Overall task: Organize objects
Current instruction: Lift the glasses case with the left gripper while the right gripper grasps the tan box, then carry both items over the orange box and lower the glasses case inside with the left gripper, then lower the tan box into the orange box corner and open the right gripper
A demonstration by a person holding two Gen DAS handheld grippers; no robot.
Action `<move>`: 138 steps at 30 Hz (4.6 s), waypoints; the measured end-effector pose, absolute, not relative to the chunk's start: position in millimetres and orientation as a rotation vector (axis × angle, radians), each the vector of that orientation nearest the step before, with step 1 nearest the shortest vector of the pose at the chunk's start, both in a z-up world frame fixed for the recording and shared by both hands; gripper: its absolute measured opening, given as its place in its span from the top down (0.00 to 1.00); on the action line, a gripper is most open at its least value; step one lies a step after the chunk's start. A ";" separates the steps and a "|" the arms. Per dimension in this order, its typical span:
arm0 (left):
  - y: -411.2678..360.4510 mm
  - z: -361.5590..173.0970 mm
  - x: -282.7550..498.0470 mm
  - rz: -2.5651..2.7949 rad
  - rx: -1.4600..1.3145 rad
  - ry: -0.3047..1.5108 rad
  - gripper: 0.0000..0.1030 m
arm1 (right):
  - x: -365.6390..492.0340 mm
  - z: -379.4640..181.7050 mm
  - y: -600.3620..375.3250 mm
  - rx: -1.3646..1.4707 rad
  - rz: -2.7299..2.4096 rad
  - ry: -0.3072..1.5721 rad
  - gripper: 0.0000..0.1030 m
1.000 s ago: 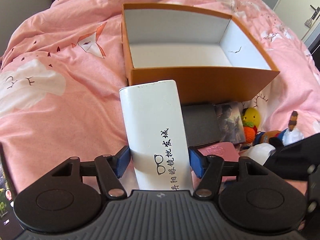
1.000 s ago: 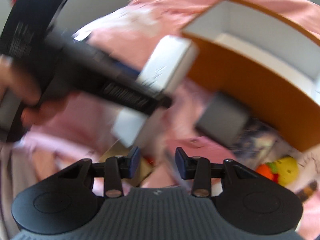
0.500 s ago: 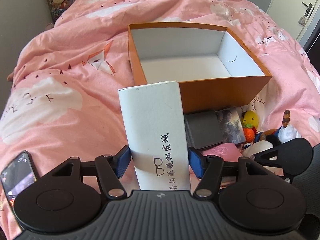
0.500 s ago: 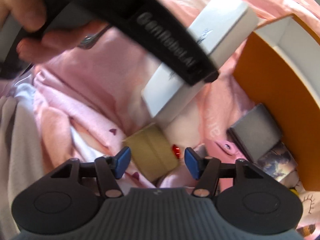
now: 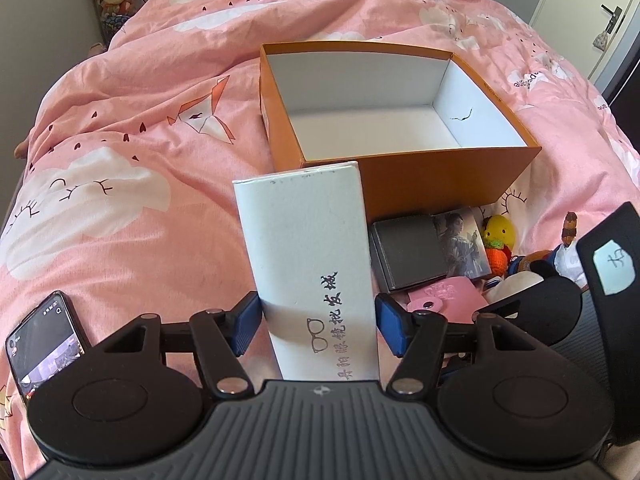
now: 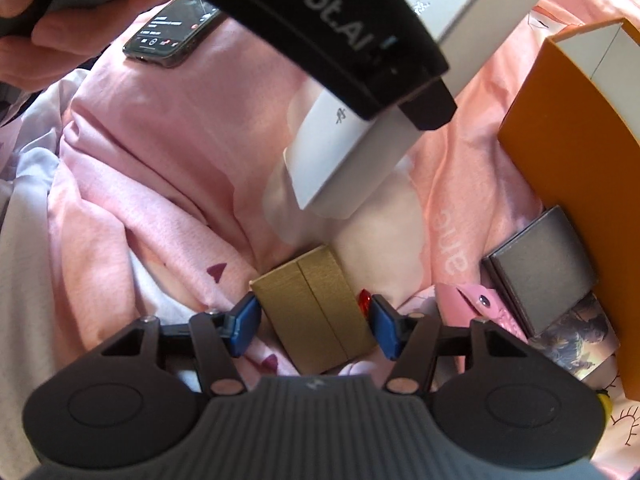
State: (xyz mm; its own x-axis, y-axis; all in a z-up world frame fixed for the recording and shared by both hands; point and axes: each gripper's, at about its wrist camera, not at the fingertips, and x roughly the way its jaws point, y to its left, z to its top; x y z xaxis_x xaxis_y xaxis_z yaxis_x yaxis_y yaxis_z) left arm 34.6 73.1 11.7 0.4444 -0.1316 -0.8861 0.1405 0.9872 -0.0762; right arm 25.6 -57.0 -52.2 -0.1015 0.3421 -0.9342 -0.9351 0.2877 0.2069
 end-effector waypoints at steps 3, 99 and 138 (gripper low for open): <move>72.8 11.0 34.6 -0.173 0.012 1.099 0.31 | 23.9 -48.4 -59.1 -0.646 1.206 1.204 0.42; 28.3 9.8 242.1 -0.252 0.127 1.072 0.49 | 292.1 -64.8 -101.2 -0.109 0.594 1.216 0.51; 70.4 11.3 267.1 -0.176 0.002 1.048 0.54 | 296.9 -65.7 -32.5 -0.732 0.871 0.714 0.46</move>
